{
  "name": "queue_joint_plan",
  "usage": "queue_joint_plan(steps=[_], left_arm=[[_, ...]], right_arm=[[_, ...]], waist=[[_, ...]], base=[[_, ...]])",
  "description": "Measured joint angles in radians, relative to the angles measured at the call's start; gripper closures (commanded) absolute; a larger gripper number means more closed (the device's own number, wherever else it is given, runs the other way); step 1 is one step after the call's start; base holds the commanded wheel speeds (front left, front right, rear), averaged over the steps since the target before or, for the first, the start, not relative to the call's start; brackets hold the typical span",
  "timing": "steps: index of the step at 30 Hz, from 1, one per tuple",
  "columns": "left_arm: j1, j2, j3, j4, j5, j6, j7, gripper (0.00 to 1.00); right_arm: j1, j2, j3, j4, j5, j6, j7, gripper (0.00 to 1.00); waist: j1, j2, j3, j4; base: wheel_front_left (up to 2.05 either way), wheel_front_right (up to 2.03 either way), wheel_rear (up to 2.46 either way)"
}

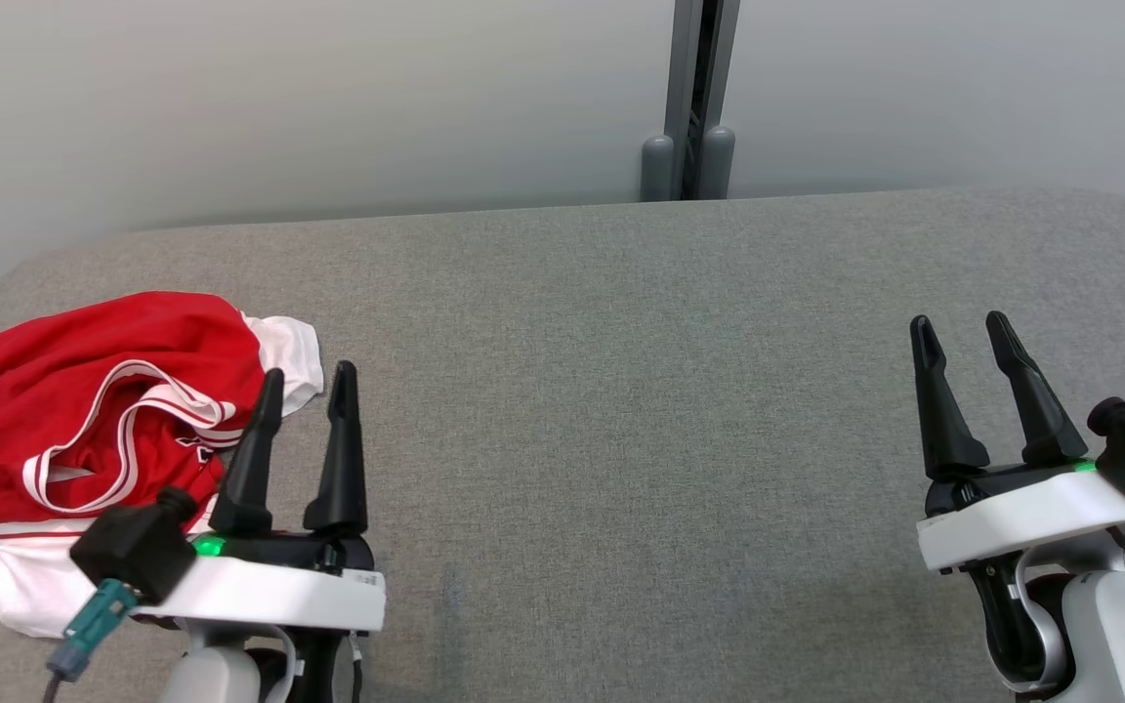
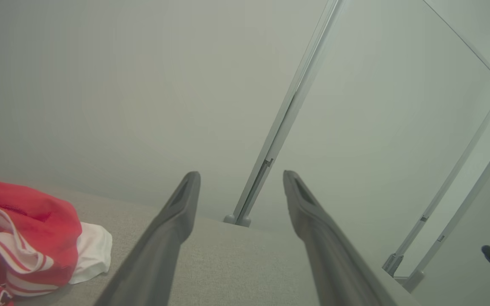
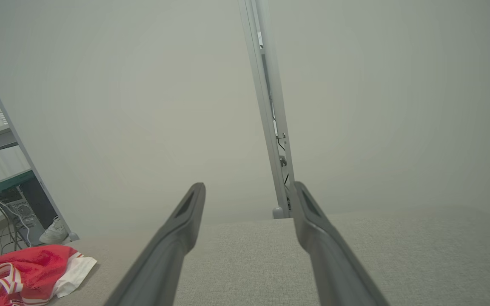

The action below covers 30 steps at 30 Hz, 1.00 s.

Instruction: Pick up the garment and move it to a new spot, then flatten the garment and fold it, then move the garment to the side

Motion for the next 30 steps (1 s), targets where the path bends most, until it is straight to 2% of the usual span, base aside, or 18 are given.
queue_joint_plan(steps=[5,11,14,30], left_arm=[[0.009,0.000,-0.038,0.029,0.126,0.017,-0.006,0.00],[0.022,0.001,-0.063,0.036,0.204,0.045,-0.014,0.00],[0.023,0.001,-0.063,0.035,0.211,0.067,-0.016,0.00],[0.035,0.002,-0.056,0.064,0.308,0.088,-0.036,0.00]], right_arm=[[0.009,0.007,-0.010,0.000,-0.053,0.000,-0.016,0.00],[0.027,0.016,-0.021,-0.004,-0.110,0.000,-0.037,0.00],[0.036,0.017,-0.012,0.010,-0.139,0.000,-0.045,0.00],[0.030,0.016,0.024,0.055,-0.202,0.000,-0.095,0.00]], waist=[[0.0000,0.0000,0.001,0.001],[0.0000,0.0000,0.002,-0.003],[0.0000,0.0000,0.003,-0.006],[0.0000,0.0000,0.024,-0.016]], base=[[0.00,0.00,0.00],[0.00,0.00,0.00],[0.00,0.00,0.00],[0.00,0.00,0.00]])
